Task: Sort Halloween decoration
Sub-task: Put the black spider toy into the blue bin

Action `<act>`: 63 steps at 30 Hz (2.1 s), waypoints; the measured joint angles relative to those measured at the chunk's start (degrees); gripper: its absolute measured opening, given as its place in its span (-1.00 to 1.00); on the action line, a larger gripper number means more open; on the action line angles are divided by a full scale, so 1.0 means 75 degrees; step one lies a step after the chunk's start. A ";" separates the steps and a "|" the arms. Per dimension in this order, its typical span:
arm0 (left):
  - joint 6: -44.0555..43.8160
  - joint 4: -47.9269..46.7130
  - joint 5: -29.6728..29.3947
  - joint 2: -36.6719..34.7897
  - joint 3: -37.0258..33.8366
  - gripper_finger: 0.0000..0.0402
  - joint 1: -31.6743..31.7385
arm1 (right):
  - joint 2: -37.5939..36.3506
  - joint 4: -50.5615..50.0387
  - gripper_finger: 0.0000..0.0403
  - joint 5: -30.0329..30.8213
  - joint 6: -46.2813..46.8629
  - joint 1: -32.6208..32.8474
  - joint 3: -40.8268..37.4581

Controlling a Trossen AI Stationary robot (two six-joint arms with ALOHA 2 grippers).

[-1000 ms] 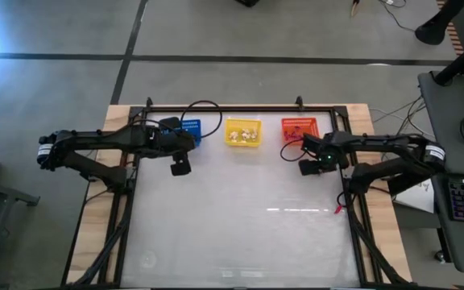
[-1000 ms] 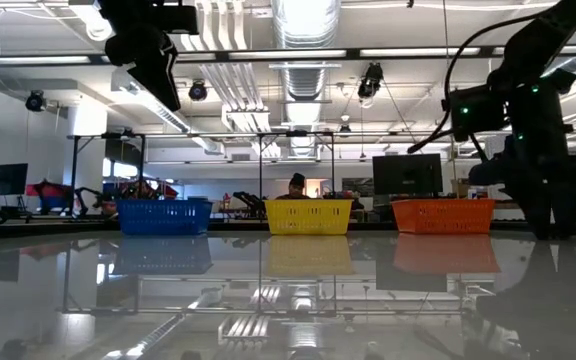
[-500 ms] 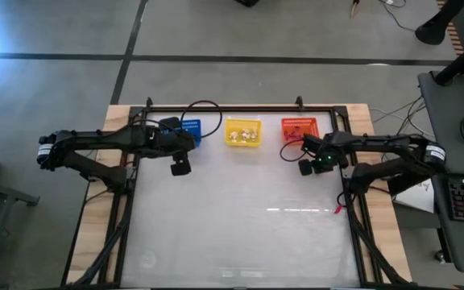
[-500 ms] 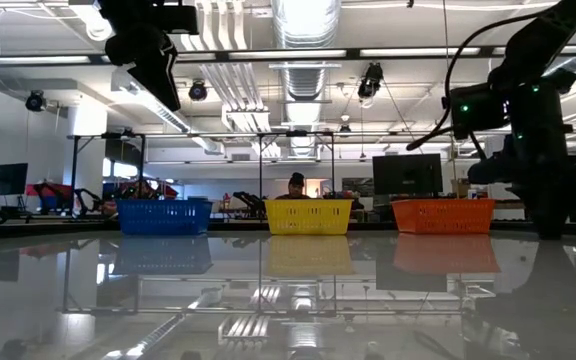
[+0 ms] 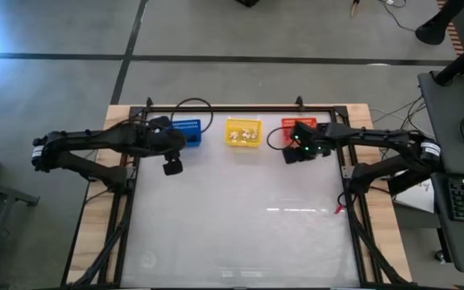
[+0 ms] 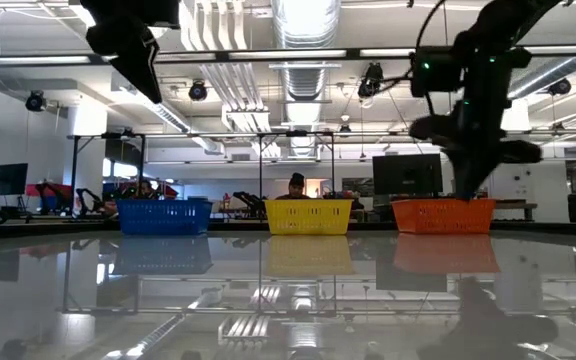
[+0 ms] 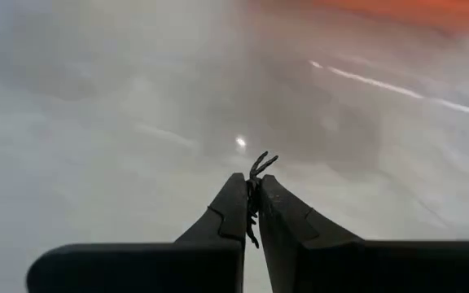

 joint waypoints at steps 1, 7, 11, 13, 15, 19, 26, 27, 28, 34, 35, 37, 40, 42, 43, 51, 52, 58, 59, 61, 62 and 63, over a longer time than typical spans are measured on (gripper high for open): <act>-0.0058 -0.0024 -0.0001 -0.0112 0.0000 -0.56 0.0000 | 0.0014 0.0247 -0.94 -0.0015 0.0003 0.0053 0.0064; -0.0384 -0.0061 -0.0072 -0.0688 0.0000 -0.56 0.0000 | 0.0146 0.2095 -0.94 -0.0115 0.0006 0.0279 0.0292; -0.0508 -0.0114 -0.0403 -0.0944 0.0000 -0.56 0.0000 | 0.0497 0.2702 -0.94 -0.0264 -0.0055 0.0305 0.0548; -0.0510 -0.0116 -0.0414 -0.1039 0.0000 -0.56 0.0000 | 0.0756 0.2751 -0.94 -0.0284 -0.0168 0.0308 0.0778; -0.0510 -0.0121 -0.0415 -0.1108 0.0000 -0.56 0.0000 | 0.1095 0.2723 -0.94 -0.0286 -0.0359 0.0307 0.1048; -0.0509 -0.0219 -0.0483 -0.1186 0.0000 -0.56 0.0000 | 0.1896 0.2745 -0.94 -0.0395 -0.0824 0.0305 0.1829; -0.0704 -0.0499 -0.0973 -0.1352 0.0000 -0.56 0.0003 | 0.3493 0.2758 -0.94 -0.0876 -0.1810 0.0305 0.3641; -0.0749 -0.0507 -0.0973 -0.1386 0.0000 -0.56 0.0000 | 0.3700 0.2746 -0.94 -0.0965 -0.1927 0.0305 0.3887; -0.0799 -0.0521 -0.0973 -0.1417 0.0000 -0.56 0.0000 | 0.3905 0.2734 -0.94 -0.1050 -0.2027 0.0305 0.4127; -0.0902 -0.0670 -0.0976 -0.1571 0.0000 -0.56 0.0000 | 0.4959 0.2723 -0.94 -0.1269 -0.2486 0.0305 0.5444; -0.0918 -0.0670 -0.0979 -0.1595 0.0000 -0.56 0.0000 | 0.5099 0.2732 -0.94 -0.1297 -0.2551 0.0304 0.5666; -0.0994 -0.0678 -0.0976 -0.1618 0.0000 -0.56 0.0001 | 0.5388 0.2734 -0.94 -0.1389 -0.2677 0.0300 0.6099; -0.1055 -0.0693 -0.0978 -0.1642 0.0000 -0.56 0.0000 | 0.5808 0.2737 -0.94 -0.1567 -0.2825 0.0299 0.6753; -0.1055 -0.0693 -0.0979 -0.1639 0.0000 -0.56 0.0000 | 0.6105 0.2737 -0.94 -0.1640 -0.2893 0.0305 0.7212; -0.1055 -0.0693 -0.0979 -0.1639 0.0000 -0.56 0.0000 | 0.6254 0.2746 -0.94 -0.1648 -0.2910 0.0302 0.7454; -0.1120 -0.0696 -0.0980 -0.1630 0.0000 -0.56 0.0000 | 0.7636 0.2649 -0.94 -0.2145 -0.3134 0.0302 0.9711; -0.1146 -0.0696 -0.0979 -0.1630 0.0000 -0.56 0.0000 | 0.7825 0.2641 -0.94 -0.2226 -0.3141 0.0305 1.0007; -0.1256 -0.0704 -0.0979 -0.1627 -0.0003 -0.56 0.0000 | 0.8951 0.2202 -0.94 -0.2696 -0.3142 0.0299 1.1620; -0.1262 -0.0699 -0.0979 -0.1630 -0.0014 -0.56 0.0000 | 0.9112 0.2123 -0.94 -0.2750 -0.3146 0.0299 1.1867; -0.1295 -0.0720 -0.0979 -0.1636 -0.0035 -0.56 0.0000 | 0.9430 0.1921 -0.94 -0.2847 -0.3144 0.0299 1.2231; -0.1309 -0.0710 -0.0981 -0.1641 -0.0035 -0.56 0.0000 | 0.9475 0.1990 -0.94 -0.2870 -0.3139 0.0299 1.2215; -0.1313 -0.0716 -0.0979 -0.1642 -0.0037 -0.56 0.0000 | 0.9492 0.2042 -0.94 -0.2878 -0.3116 0.0299 1.2145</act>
